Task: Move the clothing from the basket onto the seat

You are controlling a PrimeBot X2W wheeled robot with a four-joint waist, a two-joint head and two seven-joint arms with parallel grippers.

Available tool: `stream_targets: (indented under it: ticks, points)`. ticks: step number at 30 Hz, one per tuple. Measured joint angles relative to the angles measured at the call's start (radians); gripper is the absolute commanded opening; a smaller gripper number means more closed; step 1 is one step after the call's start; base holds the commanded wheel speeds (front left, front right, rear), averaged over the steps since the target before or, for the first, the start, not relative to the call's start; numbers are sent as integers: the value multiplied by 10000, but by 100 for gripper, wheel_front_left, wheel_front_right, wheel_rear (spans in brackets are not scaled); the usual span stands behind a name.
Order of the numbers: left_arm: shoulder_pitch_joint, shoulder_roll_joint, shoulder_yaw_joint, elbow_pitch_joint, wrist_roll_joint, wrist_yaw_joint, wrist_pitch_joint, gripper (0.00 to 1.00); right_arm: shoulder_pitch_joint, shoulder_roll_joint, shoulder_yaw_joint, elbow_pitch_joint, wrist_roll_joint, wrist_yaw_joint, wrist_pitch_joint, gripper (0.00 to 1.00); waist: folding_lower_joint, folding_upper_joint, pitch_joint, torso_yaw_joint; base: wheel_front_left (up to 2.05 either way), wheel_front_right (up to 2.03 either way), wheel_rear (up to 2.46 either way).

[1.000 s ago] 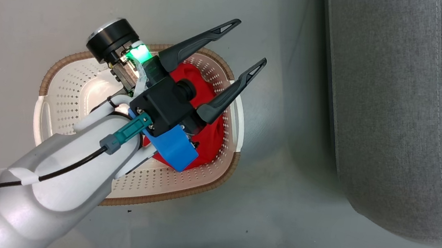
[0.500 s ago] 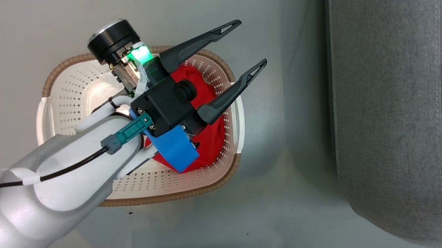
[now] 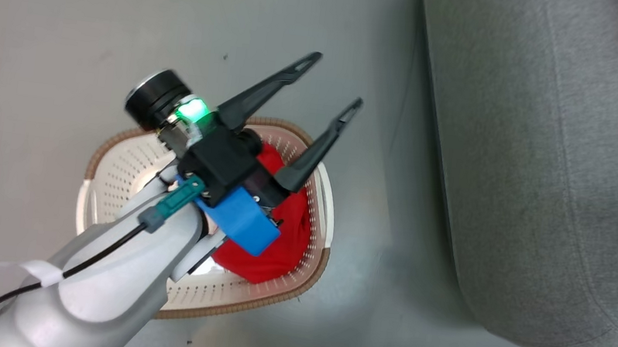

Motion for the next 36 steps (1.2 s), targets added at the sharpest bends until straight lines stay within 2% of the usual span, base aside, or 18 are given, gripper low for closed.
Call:
stream_targets:
  ticks: [10, 20, 27, 36]
  points:
    - [1883, -337, 1616, -153, 73, 130, -2, 100, 1415, 821, 1770, -1766, 499, 0, -2, 100, -1, 0, -1580, 141, 0, 0, 0]
    - [3477, -1108, 3858, -270, 650, 54, -4, 100, 2387, 1174, 3156, -2909, 792, 0, 0, 100, -1, 1, -2709, 991, 0, 0, 0]
    - [4366, -1693, 5285, -495, 1290, -165, -13, 100, 3066, 1402, 3762, -3476, 895, -2, 0, 100, -1, 1, -3404, 1591, 0, 0, 0]
    - [5512, -2161, 6817, -577, 1783, -372, -13, 100, 3947, 1492, 3969, -3741, 867, -2, 0, 100, -1, 1, -4136, 2098, 0, 0, 0]
